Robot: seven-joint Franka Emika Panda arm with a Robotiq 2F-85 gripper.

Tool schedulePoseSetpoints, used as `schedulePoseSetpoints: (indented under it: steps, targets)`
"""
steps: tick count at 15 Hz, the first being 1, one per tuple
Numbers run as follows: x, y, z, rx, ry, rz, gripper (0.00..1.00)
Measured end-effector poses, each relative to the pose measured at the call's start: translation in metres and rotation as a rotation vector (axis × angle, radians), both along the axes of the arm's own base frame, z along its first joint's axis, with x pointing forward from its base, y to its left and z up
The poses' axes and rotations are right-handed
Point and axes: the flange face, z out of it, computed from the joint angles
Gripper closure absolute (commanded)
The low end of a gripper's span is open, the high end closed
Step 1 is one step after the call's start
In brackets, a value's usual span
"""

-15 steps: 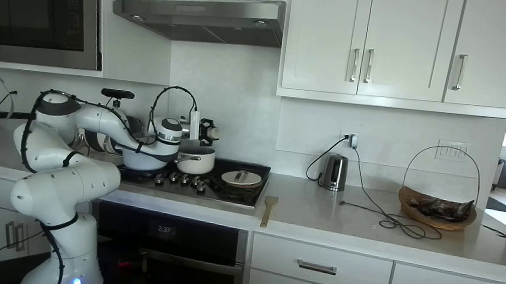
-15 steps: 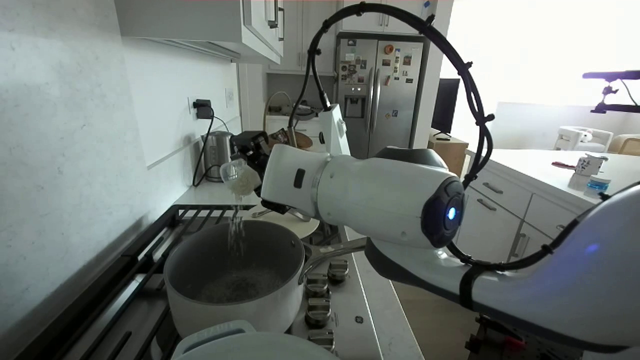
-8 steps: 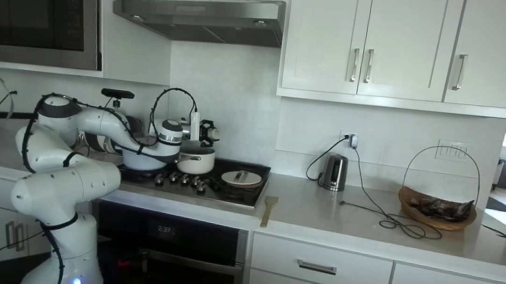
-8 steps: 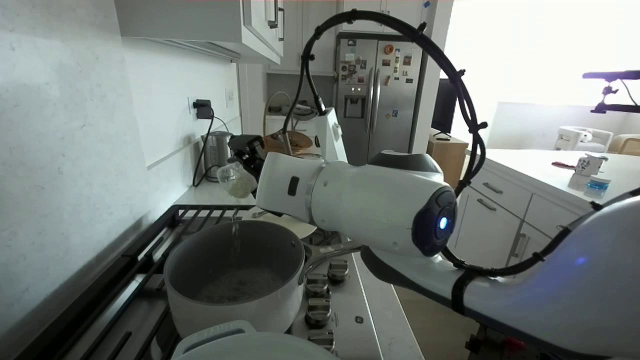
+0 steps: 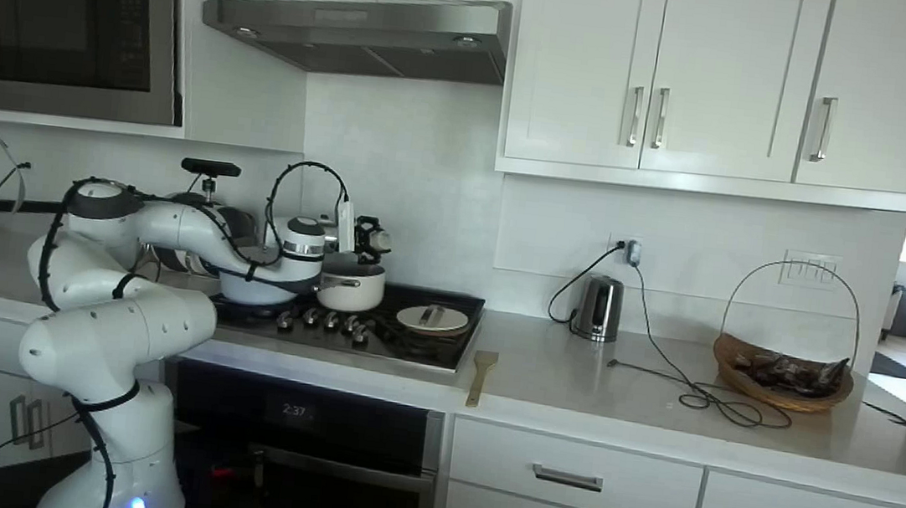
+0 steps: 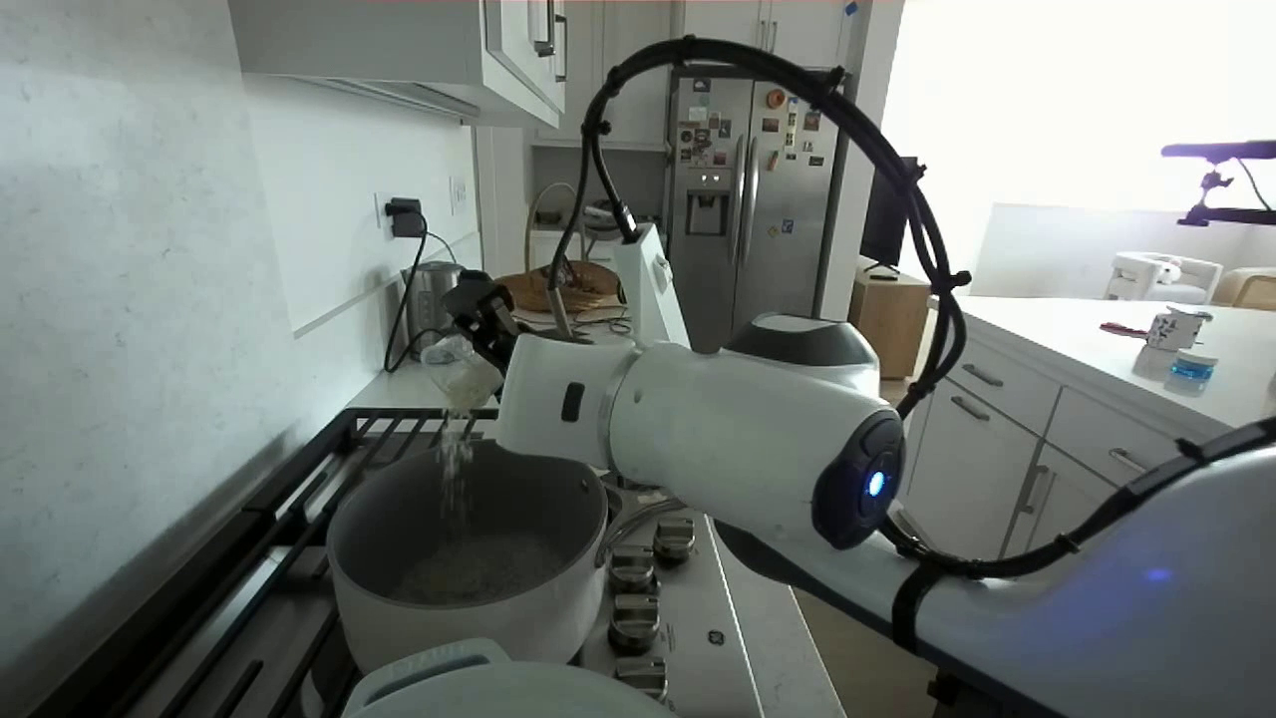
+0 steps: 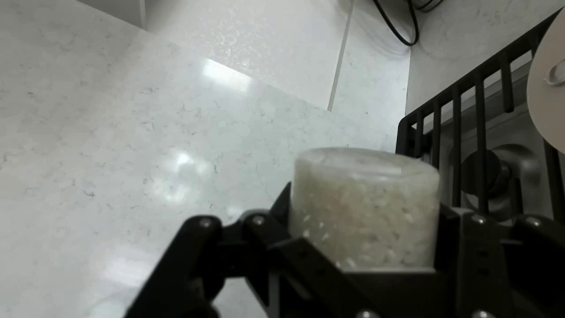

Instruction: Empty the cup into the pot

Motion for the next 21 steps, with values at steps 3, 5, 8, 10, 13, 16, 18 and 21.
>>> schedulePoseSetpoints:
  steps: [3,5,8,10,13,16,18,21]
  targets:
    - [-0.001,0.003,-0.004,-0.026,-0.014,0.001,0.68]
    - [-0.002,0.005,-0.006,-0.044,-0.023,0.002,0.68]
    - [-0.003,0.008,-0.010,-0.070,-0.037,0.004,0.68]
    - [-0.003,0.010,-0.013,-0.086,-0.045,0.006,0.68]
    - [-0.004,0.011,-0.016,-0.100,-0.055,0.005,0.68]
    - [-0.004,0.012,-0.018,-0.097,-0.061,0.003,0.68]
    - [-0.003,0.012,-0.019,-0.101,-0.065,0.002,0.68]
    - [-0.002,0.011,-0.021,-0.101,-0.071,-0.002,0.68]
